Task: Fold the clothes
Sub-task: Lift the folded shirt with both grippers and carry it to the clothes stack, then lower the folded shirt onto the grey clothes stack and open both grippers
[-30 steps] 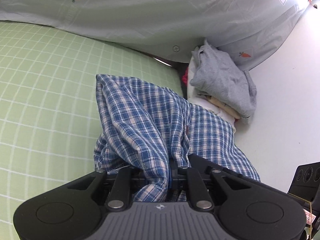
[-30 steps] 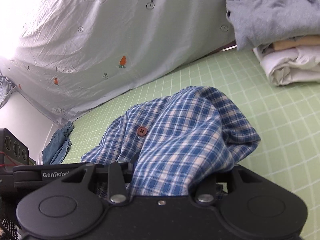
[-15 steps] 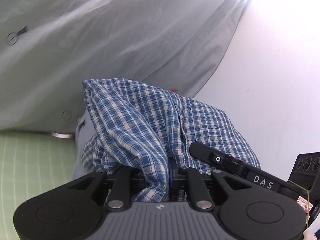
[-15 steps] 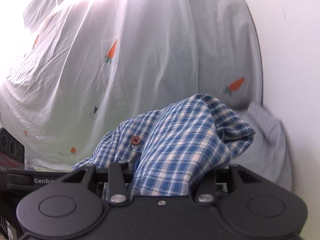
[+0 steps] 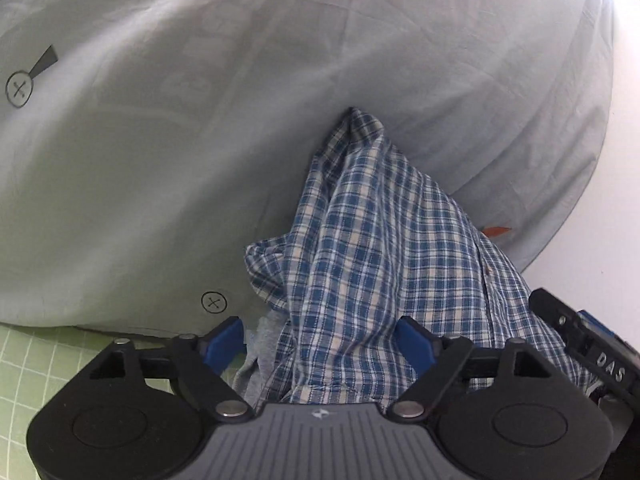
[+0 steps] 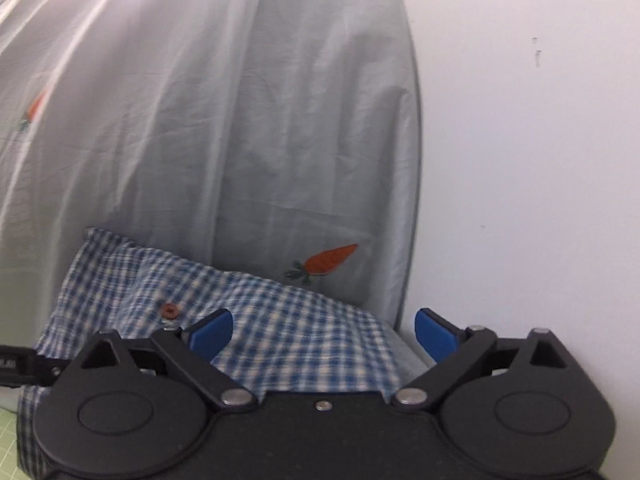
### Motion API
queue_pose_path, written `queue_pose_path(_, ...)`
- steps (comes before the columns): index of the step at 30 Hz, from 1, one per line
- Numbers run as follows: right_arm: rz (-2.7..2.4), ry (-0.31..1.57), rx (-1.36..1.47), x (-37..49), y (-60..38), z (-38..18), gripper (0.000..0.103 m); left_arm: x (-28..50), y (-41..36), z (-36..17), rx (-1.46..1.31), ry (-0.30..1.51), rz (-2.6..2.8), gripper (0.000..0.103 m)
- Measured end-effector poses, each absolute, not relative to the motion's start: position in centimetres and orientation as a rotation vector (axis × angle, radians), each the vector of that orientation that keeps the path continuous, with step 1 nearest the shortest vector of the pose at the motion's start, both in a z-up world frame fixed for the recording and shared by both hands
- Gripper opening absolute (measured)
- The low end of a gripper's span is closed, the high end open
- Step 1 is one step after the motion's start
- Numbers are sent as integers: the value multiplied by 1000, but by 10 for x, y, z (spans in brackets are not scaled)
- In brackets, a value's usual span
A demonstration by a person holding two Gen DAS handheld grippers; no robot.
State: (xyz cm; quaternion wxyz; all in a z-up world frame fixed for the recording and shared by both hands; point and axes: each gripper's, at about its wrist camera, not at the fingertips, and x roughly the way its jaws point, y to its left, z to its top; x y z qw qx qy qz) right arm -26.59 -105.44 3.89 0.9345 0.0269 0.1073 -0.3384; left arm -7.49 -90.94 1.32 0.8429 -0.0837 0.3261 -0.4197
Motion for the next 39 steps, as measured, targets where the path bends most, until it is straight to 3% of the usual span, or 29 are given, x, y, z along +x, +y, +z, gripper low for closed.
queue_pose_path(4, -695, 344, 57, -237, -1063, 11, 98, -75, -909, 10, -137, 717, -849, 91)
queue_pose_path(9, -719, 330, 88, -239, -1067, 9, 100, -67, -908, 23, -134, 630, -834, 92)
queue_pose_path(20, -711, 379, 96, -233, -1070, 0, 102, -35, -903, -24, -158, 776, -634, 93)
queue_pose_path(28, -721, 350, 120, -272, -1027, 33, 102, -101, -839, 4, -21, 673, -748, 94)
queue_pose_path(31, -733, 347, 158, -300, -1001, 45, 102, -139, -814, 13, 22, 634, -784, 100)
queue_pose_path(39, -749, 399, 225, -389, -919, 40, 103, -223, -756, 22, 60, 604, -904, 103)
